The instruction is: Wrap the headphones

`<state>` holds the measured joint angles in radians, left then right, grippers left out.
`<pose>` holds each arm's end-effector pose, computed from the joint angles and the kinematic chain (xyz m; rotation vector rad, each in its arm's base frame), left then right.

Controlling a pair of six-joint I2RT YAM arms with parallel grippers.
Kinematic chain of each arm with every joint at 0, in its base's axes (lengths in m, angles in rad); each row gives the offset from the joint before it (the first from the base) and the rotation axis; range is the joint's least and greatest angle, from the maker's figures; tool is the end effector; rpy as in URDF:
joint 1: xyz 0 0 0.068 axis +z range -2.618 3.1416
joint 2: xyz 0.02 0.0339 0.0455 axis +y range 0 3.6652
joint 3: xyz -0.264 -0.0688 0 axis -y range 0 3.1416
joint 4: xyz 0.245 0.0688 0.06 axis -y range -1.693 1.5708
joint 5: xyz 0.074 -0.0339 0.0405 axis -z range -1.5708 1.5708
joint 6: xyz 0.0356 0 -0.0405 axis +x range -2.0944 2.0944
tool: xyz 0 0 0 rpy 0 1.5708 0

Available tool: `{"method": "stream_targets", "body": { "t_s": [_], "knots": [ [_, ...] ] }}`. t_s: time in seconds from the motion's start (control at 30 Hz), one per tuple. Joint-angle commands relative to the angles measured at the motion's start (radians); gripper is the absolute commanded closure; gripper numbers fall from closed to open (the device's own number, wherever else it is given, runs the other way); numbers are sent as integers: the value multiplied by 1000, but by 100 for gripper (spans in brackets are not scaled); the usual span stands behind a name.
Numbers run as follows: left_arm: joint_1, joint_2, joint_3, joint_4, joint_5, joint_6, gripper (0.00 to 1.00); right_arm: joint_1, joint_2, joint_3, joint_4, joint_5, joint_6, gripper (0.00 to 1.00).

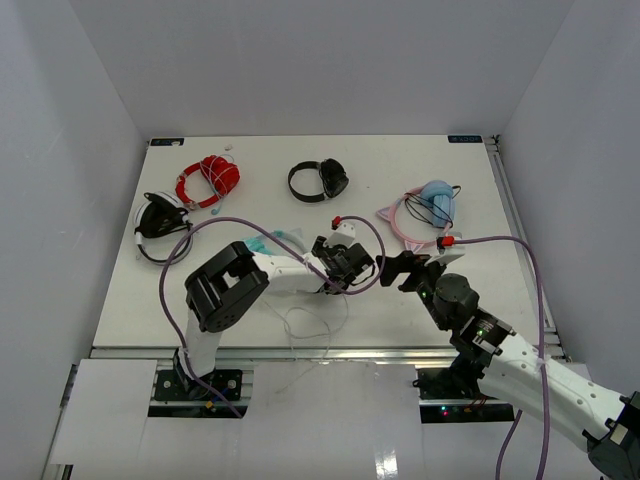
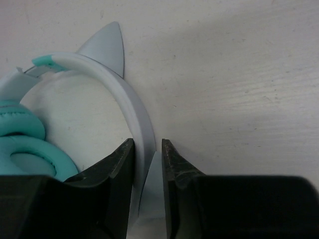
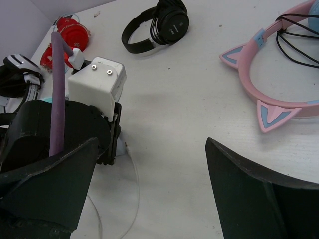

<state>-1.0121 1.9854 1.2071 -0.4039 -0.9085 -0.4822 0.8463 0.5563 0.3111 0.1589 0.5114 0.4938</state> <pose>0.2248 -0.3067 0.1371 0.3738 2.1886 0.4962 0.1142 0.1028 0.2426 0.0992 1.6773 0.5959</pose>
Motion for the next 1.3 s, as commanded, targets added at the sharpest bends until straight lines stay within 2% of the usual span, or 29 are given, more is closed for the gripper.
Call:
{"method": "stream_targets", "body": {
  "t_s": [0.0, 0.07, 0.1, 0.2, 0.47, 0.67, 0.93, 1.03, 1.27],
  "knots": [
    [3, 13, -10, -129, 47, -34, 82, 5, -18, -1, 37, -11, 6, 6],
    [1, -32, -17, -131, 66, -36, 96, 5, -18, -1, 36, -10, 6, 6],
    [1, -55, -19, -131, 74, -36, 100, 5, -18, -1, 37, -10, 6, 6],
    [0, -161, -18, -120, 130, -32, 100, 5, -13, 0, 37, -15, 6, 6],
    [1, -536, -2, -15, 513, 38, 100, 5, -18, -7, 49, -28, -15, 6],
    [6, -685, 15, -13, 711, 19, 100, 5, -39, -32, 97, -70, -44, 6],
    [13, -878, 47, 67, 990, -101, 100, 5, -115, -144, 418, -333, -173, 1],
    [13, -910, 64, 112, 1097, -169, 100, 6, -118, -148, 538, -458, -205, 1],
    [13, -922, 36, 217, 1243, -277, 100, 5, -33, -158, 803, -567, -204, 5]
  ]
}}
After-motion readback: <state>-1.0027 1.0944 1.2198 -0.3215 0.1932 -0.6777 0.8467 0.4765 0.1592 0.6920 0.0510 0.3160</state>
